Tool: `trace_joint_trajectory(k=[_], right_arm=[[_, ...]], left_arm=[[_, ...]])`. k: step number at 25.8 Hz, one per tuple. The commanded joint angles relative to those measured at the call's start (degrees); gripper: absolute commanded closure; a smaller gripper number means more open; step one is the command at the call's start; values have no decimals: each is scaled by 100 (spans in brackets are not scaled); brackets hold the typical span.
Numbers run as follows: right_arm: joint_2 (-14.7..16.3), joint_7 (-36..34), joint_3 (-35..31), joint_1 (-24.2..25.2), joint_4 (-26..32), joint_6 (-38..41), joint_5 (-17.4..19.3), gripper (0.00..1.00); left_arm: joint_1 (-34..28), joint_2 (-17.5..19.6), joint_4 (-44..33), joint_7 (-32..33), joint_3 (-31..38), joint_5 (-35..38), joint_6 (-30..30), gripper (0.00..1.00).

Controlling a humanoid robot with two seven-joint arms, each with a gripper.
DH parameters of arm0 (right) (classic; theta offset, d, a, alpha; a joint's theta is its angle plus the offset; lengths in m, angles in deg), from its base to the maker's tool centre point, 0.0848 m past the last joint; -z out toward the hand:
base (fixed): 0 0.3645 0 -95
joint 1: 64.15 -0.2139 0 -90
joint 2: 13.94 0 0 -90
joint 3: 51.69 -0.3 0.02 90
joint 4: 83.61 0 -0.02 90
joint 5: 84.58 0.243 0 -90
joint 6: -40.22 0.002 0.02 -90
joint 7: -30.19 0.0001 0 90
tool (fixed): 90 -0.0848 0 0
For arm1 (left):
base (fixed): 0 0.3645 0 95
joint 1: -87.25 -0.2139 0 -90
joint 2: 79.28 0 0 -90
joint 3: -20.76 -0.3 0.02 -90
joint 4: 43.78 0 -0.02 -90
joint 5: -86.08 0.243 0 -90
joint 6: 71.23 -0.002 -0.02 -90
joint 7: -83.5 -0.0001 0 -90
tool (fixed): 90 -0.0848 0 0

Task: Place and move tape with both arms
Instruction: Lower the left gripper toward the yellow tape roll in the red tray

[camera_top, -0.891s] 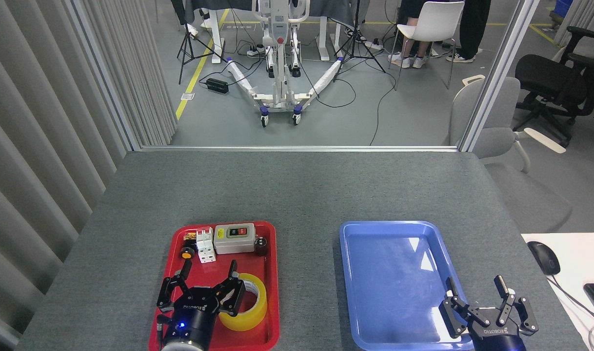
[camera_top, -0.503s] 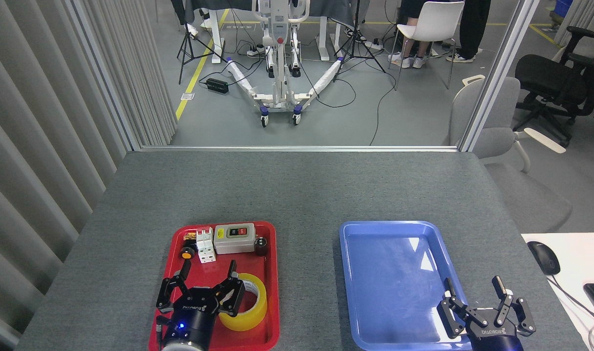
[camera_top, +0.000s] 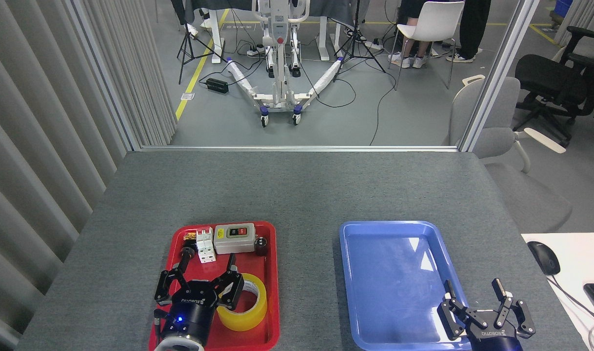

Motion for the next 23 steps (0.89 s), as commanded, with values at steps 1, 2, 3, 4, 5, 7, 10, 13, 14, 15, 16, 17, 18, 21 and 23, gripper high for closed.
trace_joint_trajectory(k=[1,2,3,4,5,7,10,13,14,15,16,17,18,21,23], right_arm=[[1,2,-8,0,-36,2,0,0],[1,2,-8,0,-62,2,0,0],[10,2,-8,0,-97,2,0,0],[10,2,-8,0,-115,2,0,0],[10,2,-8,0,-123,2,0,0],[10,2,-8,0,-141,2,0,0],[19,2,-8,0,-167,2,0,0],[10,2,0,0,-167,2,9,0],[19,2,0,0,-167,2,9,0],[19,2,0,0,-176,2,9,0],[19,2,0,0,-167,2,9,0],[10,2,0,0,-176,2,9,0],[18,2,0,0,-176,2,9,0],[10,2,0,0,-176,2,9,0],[1,2,0,0,-176,2,0,0]], left_arm=[[61,50,24,9,0,4,11,0],[105,50,24,9,-9,13,-7,0],[105,41,15,9,0,13,-24,0],[105,41,7,9,-9,13,-24,0],[96,32,-11,9,-9,13,-24,0],[88,32,-20,9,-18,13,-24,0],[123,50,-11,9,-18,13,-24,0],[149,59,-11,9,-18,13,-24,0],[158,59,-2,9,-9,13,-24,0],[149,67,7,9,-18,13,-24,0],[140,85,15,9,-18,13,-24,0],[132,102,24,9,-18,13,-24,0],[114,102,24,27,-18,13,-24,0],[88,59,51,167,-27,40,-42,0],[79,41,51,484,-18,-4,-42,0]])
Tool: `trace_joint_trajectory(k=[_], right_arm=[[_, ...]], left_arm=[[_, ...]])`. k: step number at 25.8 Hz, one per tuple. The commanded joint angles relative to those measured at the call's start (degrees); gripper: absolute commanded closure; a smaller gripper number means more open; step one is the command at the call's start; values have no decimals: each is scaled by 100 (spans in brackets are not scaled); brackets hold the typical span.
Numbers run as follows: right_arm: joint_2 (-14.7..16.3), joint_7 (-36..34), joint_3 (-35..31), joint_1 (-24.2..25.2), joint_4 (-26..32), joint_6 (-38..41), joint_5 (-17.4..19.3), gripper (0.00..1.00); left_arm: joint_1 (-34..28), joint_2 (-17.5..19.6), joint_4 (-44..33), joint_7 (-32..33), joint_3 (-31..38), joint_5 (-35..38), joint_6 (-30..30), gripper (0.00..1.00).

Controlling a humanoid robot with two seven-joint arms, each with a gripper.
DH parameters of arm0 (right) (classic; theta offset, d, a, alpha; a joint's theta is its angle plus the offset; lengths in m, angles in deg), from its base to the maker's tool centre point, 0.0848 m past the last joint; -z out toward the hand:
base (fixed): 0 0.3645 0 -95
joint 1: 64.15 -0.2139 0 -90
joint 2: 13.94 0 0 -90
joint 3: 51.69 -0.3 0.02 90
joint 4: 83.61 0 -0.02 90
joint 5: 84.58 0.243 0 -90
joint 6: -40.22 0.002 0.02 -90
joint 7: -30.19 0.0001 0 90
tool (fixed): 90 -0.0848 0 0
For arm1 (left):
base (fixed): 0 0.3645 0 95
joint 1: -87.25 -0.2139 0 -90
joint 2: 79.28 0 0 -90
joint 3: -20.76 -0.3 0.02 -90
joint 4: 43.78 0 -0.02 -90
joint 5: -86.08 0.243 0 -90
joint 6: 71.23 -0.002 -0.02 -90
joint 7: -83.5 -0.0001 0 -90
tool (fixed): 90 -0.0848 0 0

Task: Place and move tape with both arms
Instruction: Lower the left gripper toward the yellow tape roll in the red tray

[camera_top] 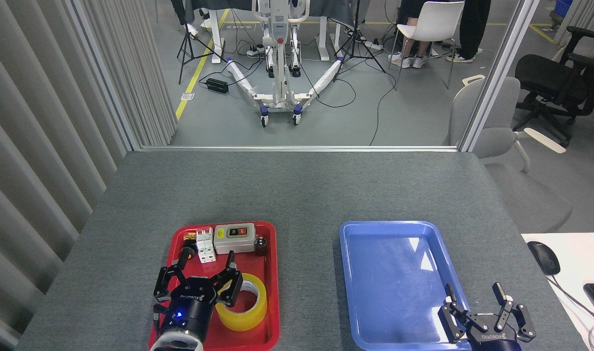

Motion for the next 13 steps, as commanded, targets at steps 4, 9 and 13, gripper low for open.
trace_joint_trajectory(k=[4,9,13], right_arm=[[-9,-5,9,0,-2,2,-8,0],[-79,-5,18,0,-2,-25,-8,0],[-97,-5,9,-26,-2,-16,-8,0]], left_arm=[[1,-51,11,1519,23,-371,-7,0],[44,28,160,1994,14,-661,-7,0],[370,72,459,2020,5,-590,2,0]])
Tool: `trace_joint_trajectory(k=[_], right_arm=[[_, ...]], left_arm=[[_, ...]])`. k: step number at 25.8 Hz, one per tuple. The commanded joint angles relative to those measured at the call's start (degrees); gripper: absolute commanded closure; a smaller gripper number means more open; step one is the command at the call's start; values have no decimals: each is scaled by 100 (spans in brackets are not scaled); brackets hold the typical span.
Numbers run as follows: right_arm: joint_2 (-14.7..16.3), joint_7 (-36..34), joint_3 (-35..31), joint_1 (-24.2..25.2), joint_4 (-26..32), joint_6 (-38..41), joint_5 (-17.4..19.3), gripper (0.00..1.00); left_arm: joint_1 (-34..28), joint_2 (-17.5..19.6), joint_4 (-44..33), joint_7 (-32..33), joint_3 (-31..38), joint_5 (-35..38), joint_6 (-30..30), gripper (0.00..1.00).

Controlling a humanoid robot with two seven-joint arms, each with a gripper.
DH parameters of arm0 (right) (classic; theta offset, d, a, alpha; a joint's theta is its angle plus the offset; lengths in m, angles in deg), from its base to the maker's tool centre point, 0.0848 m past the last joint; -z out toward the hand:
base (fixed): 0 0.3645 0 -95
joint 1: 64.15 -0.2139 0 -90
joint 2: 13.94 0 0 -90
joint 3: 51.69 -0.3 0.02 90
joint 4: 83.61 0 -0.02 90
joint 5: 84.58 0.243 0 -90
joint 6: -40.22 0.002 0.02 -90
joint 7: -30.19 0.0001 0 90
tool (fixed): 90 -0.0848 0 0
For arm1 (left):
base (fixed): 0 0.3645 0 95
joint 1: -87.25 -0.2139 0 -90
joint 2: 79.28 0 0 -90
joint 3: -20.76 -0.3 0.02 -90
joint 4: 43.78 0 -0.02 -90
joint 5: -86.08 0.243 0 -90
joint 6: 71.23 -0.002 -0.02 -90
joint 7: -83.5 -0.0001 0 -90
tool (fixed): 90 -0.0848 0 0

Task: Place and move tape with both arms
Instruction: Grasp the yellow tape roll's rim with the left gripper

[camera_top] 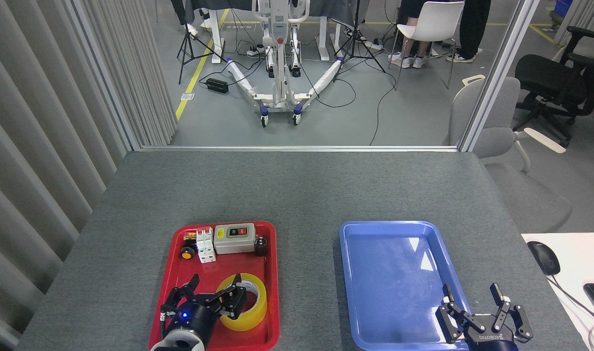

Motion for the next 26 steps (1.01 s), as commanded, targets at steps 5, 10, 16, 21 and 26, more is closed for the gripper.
trace_joint_trajectory(k=[5,10,16,21,26], right_arm=[[-40,11,5,-48,0,38,0,0],[-40,11,5,-40,0,38,0,0],[-40,11,5,-31,0,29,-9,0],[-40,11,5,-13,0,29,-9,0],[-31,11,5,-5,0,20,-9,0]], left_arm=[[473,458,290,48,-22,24,73,0],[500,686,439,-22,-13,15,161,0],[763,774,791,-136,-101,-73,-33,0],[807,748,316,892,-180,-73,-182,0],[1089,616,237,2914,-268,-73,-718,0]])
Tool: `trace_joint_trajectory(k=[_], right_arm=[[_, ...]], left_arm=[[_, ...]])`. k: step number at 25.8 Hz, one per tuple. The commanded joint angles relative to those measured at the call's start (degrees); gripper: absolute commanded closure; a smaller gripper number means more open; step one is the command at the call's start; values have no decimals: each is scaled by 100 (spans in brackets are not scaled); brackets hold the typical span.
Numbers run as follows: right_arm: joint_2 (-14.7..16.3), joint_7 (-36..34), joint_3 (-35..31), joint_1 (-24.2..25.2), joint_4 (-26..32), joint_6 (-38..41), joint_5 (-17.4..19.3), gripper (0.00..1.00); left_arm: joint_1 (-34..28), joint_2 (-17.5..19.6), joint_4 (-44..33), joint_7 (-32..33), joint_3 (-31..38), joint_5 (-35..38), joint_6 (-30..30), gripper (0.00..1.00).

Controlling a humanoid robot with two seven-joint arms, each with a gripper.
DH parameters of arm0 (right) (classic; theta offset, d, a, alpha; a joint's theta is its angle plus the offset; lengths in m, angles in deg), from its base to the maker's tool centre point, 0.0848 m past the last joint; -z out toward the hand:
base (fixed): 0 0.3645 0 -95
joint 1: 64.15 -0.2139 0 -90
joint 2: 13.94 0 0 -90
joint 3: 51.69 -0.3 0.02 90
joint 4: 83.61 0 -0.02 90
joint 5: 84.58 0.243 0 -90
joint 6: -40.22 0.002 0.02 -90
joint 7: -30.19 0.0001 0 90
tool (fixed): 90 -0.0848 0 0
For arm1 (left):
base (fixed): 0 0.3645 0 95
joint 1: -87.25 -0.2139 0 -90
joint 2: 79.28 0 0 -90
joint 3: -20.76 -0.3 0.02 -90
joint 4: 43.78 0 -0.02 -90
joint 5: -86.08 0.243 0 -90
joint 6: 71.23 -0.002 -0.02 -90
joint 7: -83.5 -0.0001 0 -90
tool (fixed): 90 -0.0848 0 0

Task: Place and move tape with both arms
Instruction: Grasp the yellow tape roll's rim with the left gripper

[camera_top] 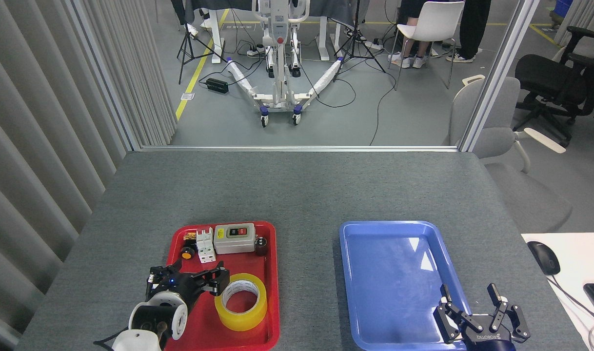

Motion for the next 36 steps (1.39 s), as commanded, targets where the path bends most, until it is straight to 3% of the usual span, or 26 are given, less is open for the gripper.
trace_joint_trajectory(k=[1,7,28,36], right_arm=[[9,-2,-1,5,0,-15,0,0],[9,-2,-1,5,-44,-24,0,0],[62,-2,-1,22,-220,-15,-9,0],[106,-2,-10,-13,-396,-24,-9,0]], left_arm=[[217,-99,-59,1248,-86,0,-477,0],[463,-205,82,2012,-130,-27,-600,0],[921,-275,1233,2250,-420,8,-811,0],[938,-257,1260,2619,-429,70,-838,1]])
